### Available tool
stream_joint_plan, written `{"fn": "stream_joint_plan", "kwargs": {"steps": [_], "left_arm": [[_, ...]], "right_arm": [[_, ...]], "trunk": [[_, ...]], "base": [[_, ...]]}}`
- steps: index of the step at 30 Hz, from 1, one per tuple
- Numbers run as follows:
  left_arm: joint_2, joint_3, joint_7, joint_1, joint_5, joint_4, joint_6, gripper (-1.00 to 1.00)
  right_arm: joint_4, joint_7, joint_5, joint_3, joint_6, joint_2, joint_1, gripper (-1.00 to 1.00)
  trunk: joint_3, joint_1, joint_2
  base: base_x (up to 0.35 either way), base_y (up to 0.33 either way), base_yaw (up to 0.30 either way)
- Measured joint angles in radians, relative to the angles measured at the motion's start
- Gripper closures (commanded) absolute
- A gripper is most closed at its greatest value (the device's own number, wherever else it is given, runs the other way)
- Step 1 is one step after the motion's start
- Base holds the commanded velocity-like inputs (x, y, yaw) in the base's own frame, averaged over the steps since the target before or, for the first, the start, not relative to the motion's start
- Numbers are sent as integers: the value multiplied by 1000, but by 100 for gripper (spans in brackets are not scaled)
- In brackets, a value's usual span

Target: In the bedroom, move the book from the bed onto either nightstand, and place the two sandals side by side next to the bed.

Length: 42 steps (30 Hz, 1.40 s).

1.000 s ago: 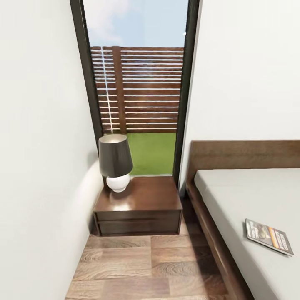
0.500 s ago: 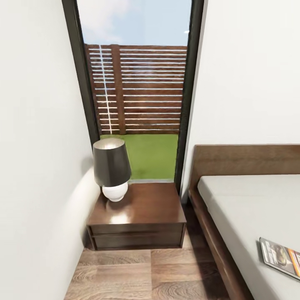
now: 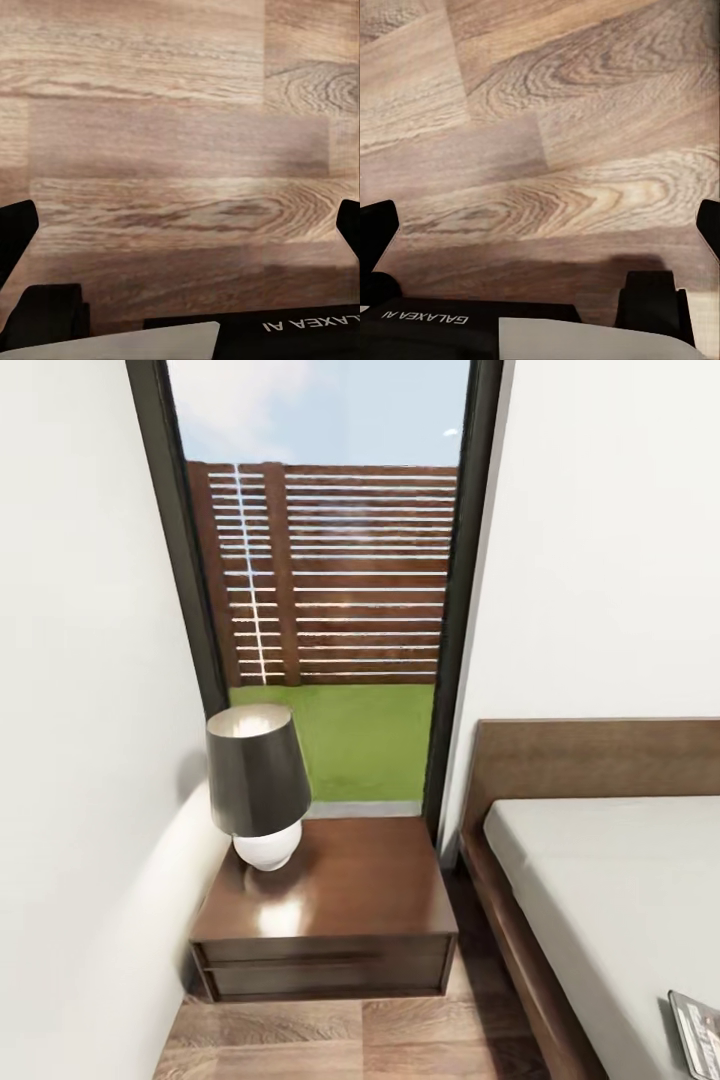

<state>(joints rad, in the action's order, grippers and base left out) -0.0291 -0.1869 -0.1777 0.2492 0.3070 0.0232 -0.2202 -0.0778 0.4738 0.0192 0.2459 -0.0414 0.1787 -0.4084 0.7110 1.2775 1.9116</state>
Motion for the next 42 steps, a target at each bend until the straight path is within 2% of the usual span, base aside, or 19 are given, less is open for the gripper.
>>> {"fn": "stream_joint_plan", "kwargs": {"steps": [25, 42], "left_arm": [[0, 0, -1, 0, 0, 0, 0, -100], [0, 2, 0, 0, 3, 0, 0, -100]], "right_arm": [[0, 0, 0, 0, 0, 0, 0, -100], [0, 0, -1, 0, 0, 0, 0, -100]], "trunk": [[0, 0, 0], [0, 1, 0]], "base": [[311, 0, 0], [28, 0, 0]]}}
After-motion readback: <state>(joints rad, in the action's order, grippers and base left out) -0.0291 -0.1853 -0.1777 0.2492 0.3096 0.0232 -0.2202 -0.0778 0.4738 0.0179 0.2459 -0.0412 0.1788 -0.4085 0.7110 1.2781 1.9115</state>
